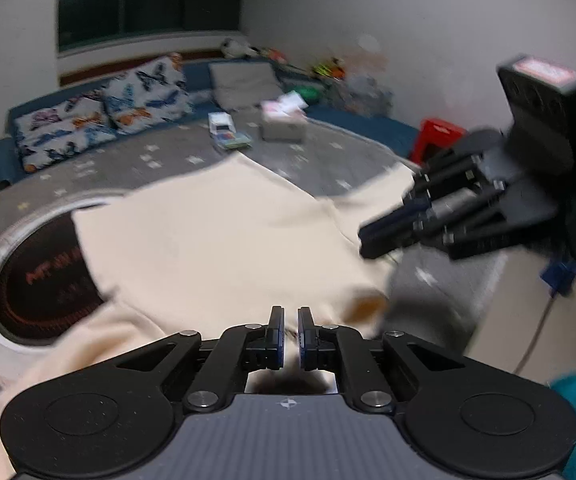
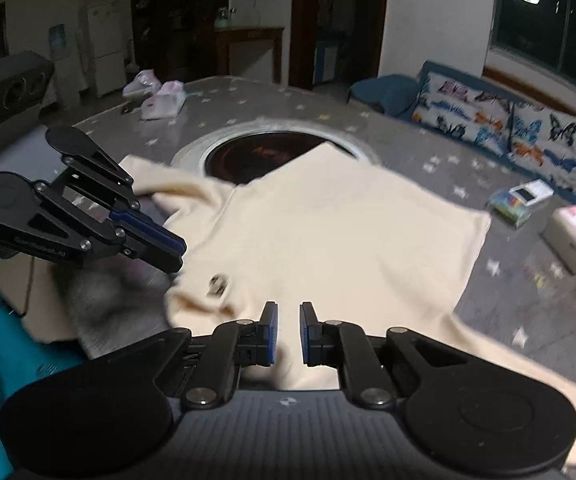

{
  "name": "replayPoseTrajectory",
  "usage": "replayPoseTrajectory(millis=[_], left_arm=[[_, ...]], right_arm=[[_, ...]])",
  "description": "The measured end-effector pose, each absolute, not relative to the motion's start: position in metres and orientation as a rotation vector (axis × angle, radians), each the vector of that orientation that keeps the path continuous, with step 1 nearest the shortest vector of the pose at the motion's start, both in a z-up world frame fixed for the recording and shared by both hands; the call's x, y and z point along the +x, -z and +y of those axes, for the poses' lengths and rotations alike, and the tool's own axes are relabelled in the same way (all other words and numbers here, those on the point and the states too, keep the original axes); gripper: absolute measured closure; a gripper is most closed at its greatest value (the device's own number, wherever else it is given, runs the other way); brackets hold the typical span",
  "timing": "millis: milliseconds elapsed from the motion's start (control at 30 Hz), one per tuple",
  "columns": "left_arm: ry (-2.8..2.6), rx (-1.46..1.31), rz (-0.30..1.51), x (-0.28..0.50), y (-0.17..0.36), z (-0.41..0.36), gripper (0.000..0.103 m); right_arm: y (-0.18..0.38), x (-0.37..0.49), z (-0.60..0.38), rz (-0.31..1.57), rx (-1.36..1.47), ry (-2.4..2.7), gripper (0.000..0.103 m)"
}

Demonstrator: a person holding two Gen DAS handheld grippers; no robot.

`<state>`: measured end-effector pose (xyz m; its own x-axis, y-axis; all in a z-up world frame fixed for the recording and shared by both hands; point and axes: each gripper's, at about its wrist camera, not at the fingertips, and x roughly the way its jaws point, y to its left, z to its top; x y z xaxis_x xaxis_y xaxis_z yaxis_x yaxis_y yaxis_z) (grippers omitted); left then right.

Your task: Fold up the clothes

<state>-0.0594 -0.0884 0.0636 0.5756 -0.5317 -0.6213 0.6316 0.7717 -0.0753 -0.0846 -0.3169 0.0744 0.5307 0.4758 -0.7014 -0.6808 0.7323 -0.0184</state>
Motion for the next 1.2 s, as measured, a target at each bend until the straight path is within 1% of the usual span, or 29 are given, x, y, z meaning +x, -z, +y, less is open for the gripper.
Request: replayPoseTrajectory(millis=[133, 267, 333, 433, 500, 533, 567, 633, 700, 767, 933, 967, 1000, 1033, 1067, 1100, 1200], left_arm=[[0.601, 0.137, 0.711, -0.039, -0.046, -0.096, 0.095], [0.543, 0.109, 0.763, -0.040, -0.031, -0.083, 0.095], [0.504, 0.081, 0.767, -0.043, -0.030, -0.069, 0.091], [0.402, 0.026, 0.739, -0.054, -0.039, -0.038, 0.080], [0.283, 0.003, 0.703, -0.061, -0.045, -0.013, 0.065], [0.216, -0.005, 0.683, -0.064, -0.048, -0.001, 0.062], [0.144, -0.010, 0.666, -0.067, -0.050, 0.011, 0.055], [-0.007, -0.018, 0.647, -0.067, -0.050, 0.037, 0.052], [-0.099, -0.020, 0.665, -0.062, -0.046, 0.054, 0.049], [-0.191, -0.022, 0.683, -0.057, -0.041, 0.070, 0.049], [-0.225, -0.055, 0.742, -0.044, -0.025, 0.093, 0.051], [-0.213, -0.063, 0.753, -0.042, -0.022, 0.095, 0.058], [-0.202, -0.069, 0.761, -0.040, -0.020, 0.097, 0.067], [-0.190, -0.070, 0.757, -0.038, -0.020, 0.097, 0.071], [-0.180, -0.061, 0.754, -0.036, -0.021, 0.098, 0.088], [-0.172, -0.052, 0.751, -0.032, -0.022, 0.098, 0.091], [-0.176, 0.020, 0.706, -0.029, -0.030, 0.092, 0.094]], right_arm=[[-0.060, -0.068, -0.304, 0.742, -0.289, -0.705, 0.093], [-0.043, -0.063, -0.292, 0.767, -0.266, -0.732, 0.093], [-0.035, -0.063, -0.288, 0.793, -0.269, -0.748, 0.092], [-0.031, -0.066, -0.285, 0.803, -0.294, -0.762, 0.089], [-0.033, -0.067, -0.284, 0.808, -0.300, -0.770, 0.088], [-0.033, -0.067, -0.283, 0.810, -0.305, -0.771, 0.087], [-0.032, -0.068, -0.283, 0.812, -0.310, -0.772, 0.086], [-0.032, -0.068, -0.281, 0.811, -0.318, -0.773, 0.084], [-0.032, -0.069, -0.281, 0.811, -0.319, -0.772, 0.084], [-0.032, -0.069, -0.281, 0.811, -0.317, -0.770, 0.084], [-0.032, -0.068, -0.280, 0.813, -0.317, -0.763, 0.083], [-0.032, -0.068, -0.280, 0.813, -0.318, -0.762, 0.083], [-0.031, -0.067, -0.279, 0.814, -0.319, -0.761, 0.083], [-0.031, -0.067, -0.279, 0.814, -0.321, -0.760, 0.083], [-0.031, -0.067, -0.278, 0.815, -0.321, -0.759, 0.083], [-0.031, -0.067, -0.278, 0.815, -0.321, -0.758, 0.083], [-0.031, -0.066, -0.278, 0.817, -0.321, -0.757, 0.083]])
